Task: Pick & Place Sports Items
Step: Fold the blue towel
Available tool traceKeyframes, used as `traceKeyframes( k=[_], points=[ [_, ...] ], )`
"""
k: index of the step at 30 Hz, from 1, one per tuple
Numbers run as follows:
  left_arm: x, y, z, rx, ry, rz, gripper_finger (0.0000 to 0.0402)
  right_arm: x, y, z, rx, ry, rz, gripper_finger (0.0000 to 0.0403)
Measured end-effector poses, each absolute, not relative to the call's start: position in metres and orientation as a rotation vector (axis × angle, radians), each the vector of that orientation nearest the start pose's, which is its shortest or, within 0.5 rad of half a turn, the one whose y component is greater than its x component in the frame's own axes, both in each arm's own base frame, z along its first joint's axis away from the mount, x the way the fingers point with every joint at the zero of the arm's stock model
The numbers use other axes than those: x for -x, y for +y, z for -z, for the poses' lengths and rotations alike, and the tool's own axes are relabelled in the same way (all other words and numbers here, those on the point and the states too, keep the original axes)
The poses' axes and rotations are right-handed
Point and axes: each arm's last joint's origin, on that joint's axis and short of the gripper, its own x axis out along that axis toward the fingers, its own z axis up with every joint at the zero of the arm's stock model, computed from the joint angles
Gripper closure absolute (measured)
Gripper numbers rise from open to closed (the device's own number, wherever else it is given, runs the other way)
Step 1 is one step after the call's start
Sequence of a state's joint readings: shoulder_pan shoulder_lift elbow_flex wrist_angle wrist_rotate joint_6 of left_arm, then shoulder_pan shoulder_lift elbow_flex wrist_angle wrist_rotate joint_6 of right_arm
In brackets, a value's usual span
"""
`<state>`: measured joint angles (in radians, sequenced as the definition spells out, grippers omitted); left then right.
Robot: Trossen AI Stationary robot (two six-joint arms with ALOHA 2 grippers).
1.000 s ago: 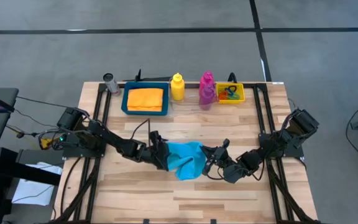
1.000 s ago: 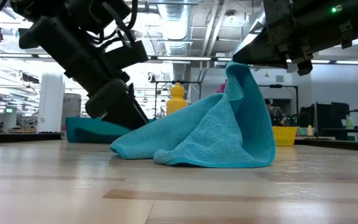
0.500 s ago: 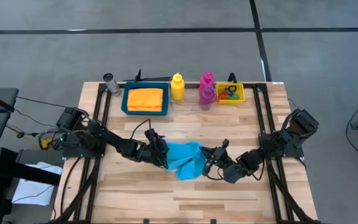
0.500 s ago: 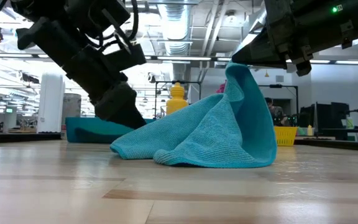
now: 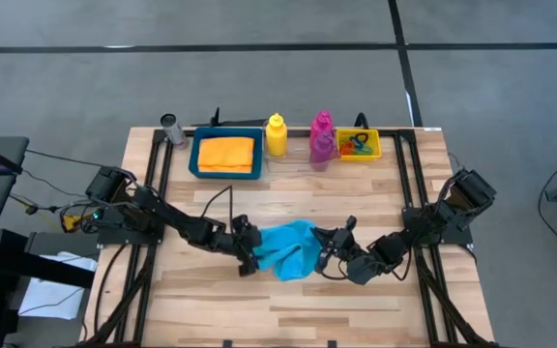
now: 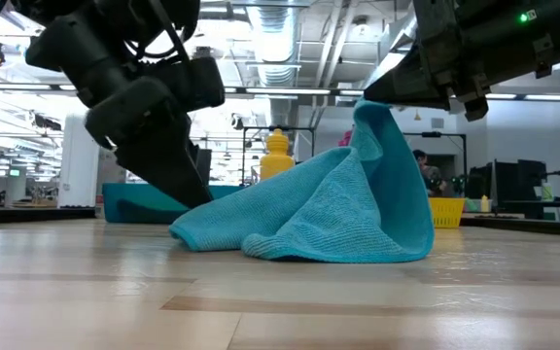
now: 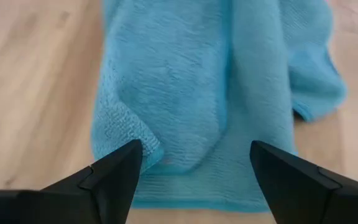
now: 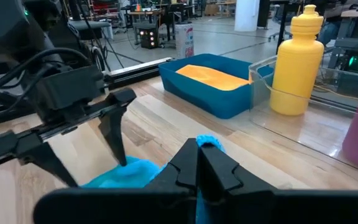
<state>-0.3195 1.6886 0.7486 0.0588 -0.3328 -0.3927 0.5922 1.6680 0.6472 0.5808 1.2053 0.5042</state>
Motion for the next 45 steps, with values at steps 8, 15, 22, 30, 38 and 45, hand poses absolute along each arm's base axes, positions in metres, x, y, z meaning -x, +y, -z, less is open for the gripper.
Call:
traceKeyframes(
  k=[8, 15, 22, 30, 38, 45],
  points=[
    [-0.293, -0.084, -0.128, 0.039, 0.779, -0.276, 0.0105, -0.261, 0.141, -0.156, -0.138, 0.117, 0.656, 0.0403],
    [-0.29, -0.075, -0.11, -0.171, 0.764, -0.56, 0.0105, -0.261, 0.141, -0.155, -0.137, 0.117, 0.658, 0.0403],
    [-0.282, -0.068, -0.113, -0.237, 0.766, -0.694, 0.0105, -0.261, 0.141, -0.155, -0.138, 0.122, 0.648, 0.0403],
    [-0.279, -0.071, -0.144, -0.107, 0.711, -0.59, 0.0105, -0.261, 0.141, -0.155, -0.139, 0.123, 0.645, 0.0403],
    [-0.277, -0.079, -0.162, 0.085, 0.767, -0.282, 0.0105, -0.261, 0.141, -0.155, -0.139, 0.124, 0.645, 0.0403],
    [-0.284, -0.08, -0.136, 0.045, 0.83, -0.3, 0.0105, -0.261, 0.141, -0.155, -0.139, 0.124, 0.644, 0.0403]
  ],
)
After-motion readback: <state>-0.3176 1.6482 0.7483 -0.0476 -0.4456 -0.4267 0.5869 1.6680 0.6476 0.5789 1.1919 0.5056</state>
